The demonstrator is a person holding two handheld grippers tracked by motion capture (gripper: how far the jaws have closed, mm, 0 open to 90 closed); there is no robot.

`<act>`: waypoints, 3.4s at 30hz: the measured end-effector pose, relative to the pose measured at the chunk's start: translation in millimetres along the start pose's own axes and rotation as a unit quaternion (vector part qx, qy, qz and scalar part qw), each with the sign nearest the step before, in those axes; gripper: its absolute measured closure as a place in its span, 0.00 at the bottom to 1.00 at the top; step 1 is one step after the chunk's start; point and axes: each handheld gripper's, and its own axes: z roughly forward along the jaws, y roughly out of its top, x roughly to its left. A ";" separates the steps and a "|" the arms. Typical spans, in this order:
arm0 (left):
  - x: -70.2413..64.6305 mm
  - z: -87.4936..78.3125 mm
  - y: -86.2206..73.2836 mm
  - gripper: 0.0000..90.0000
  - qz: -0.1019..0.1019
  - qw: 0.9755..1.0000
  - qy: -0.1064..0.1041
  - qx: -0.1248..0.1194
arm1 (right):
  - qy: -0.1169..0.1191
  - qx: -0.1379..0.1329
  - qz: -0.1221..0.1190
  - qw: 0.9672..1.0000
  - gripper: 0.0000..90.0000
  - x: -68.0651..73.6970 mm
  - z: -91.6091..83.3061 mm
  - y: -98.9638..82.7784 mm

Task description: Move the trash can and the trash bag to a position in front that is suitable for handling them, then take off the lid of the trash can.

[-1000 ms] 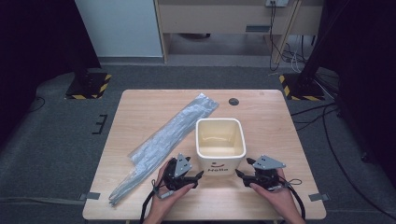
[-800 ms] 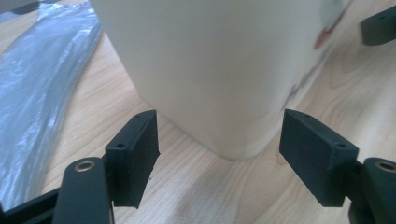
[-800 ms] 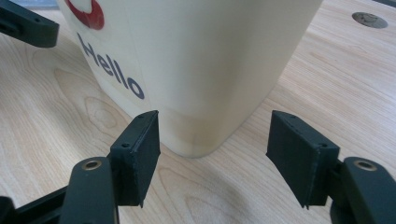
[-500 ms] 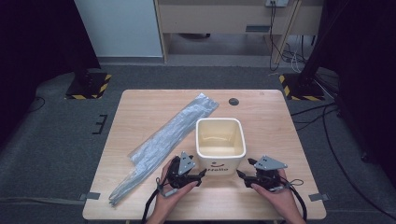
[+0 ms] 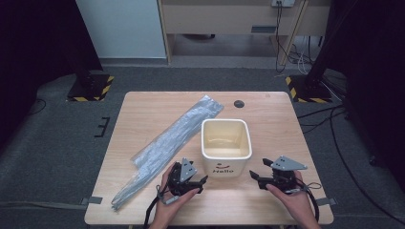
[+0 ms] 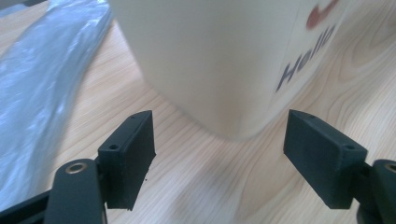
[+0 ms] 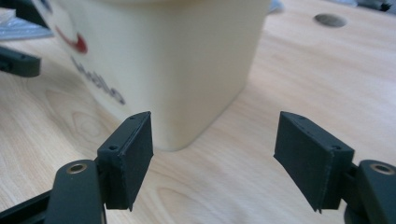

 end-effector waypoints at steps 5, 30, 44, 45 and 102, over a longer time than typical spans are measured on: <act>14.1 -2.9 -7.2 0.24 -0.009 1.000 0.012 0.009 | -0.009 -0.007 0.024 1.000 0.31 -27.4 -13.1 31.6; 12.8 4.7 -15.8 0.19 0.016 0.999 -0.002 0.037 | -0.007 0.021 0.001 1.000 0.49 -42.1 72.2 145.0; 13.0 5.1 -16.8 0.19 0.015 0.999 -0.001 0.038 | -0.027 0.069 -0.035 0.997 0.71 -41.4 90.6 136.9; 12.9 5.1 -16.9 0.19 0.015 0.999 -0.001 0.039 | -0.028 0.072 -0.038 0.996 0.74 -40.9 91.5 136.3; 27.4 -6.6 -17.6 0.18 -0.010 1.000 0.005 0.016 | -0.039 0.026 0.123 0.991 0.80 -103.7 18.1 140.8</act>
